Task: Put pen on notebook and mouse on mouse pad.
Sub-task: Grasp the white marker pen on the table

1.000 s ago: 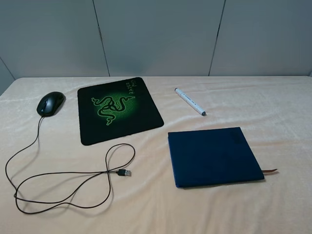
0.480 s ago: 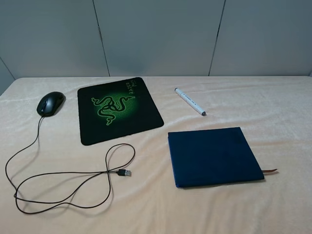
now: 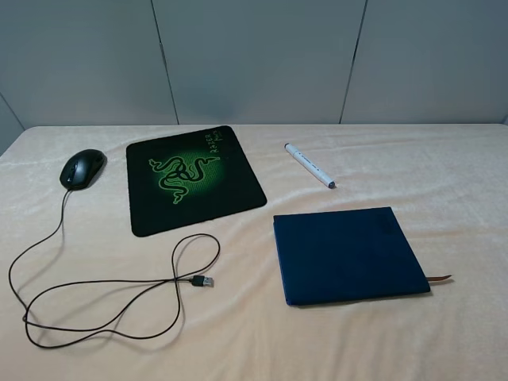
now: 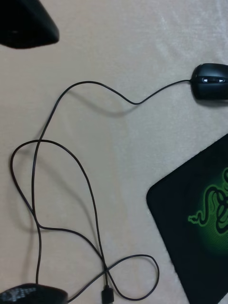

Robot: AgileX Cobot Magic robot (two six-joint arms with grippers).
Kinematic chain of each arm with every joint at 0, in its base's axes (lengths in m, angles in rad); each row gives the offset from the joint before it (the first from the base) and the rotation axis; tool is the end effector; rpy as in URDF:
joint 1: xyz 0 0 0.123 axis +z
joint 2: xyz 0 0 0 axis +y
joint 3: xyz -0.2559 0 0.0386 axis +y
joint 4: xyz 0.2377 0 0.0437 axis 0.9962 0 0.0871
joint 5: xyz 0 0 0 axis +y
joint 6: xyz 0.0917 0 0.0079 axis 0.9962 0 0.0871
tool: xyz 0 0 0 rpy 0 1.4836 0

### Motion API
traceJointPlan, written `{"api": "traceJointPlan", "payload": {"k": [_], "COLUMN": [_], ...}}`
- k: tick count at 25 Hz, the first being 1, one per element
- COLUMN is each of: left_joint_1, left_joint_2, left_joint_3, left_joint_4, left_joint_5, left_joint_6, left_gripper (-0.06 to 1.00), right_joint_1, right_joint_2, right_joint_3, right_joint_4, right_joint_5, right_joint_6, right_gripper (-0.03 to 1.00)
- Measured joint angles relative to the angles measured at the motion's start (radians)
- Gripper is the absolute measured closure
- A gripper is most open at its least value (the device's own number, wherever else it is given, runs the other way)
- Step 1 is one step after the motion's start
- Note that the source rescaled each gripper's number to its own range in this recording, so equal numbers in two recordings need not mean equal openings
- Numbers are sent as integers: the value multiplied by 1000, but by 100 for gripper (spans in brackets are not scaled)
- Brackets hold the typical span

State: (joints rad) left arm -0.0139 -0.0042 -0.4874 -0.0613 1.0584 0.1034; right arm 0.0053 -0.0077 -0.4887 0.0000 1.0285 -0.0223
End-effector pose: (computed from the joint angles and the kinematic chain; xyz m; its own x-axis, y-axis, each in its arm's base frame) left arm 0.0143 -0.0051 0.2688 -0.4549 0.0795 -0.8870 0.0948 0.9947 0.0405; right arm 0.0150 0.0001 0.2715 -0.4301 -0.0246 -0.9024 -0.0149 0.9997 -0.0201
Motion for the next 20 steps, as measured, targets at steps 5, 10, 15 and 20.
{"api": "traceJointPlan", "payload": {"k": [5, 10, 15, 20], "left_joint_1": [0, 0, 0, 0], "left_joint_2": [0, 0, 0, 0], "left_joint_3": [0, 0, 0, 0], "left_joint_4": [0, 0, 0, 0], "left_joint_5": [0, 0, 0, 0], "left_joint_6": [0, 0, 0, 0], "left_gripper": [-6, -6, -6, -6], "right_joint_1": [0, 0, 0, 0], "right_joint_2": [0, 0, 0, 0], "right_joint_3": [0, 0, 0, 0], "right_joint_4": [0, 0, 0, 19], "right_joint_5": [0, 0, 0, 0], "right_joint_6": [0, 0, 0, 0], "right_gripper": [-3, -3, -3, -3]}}
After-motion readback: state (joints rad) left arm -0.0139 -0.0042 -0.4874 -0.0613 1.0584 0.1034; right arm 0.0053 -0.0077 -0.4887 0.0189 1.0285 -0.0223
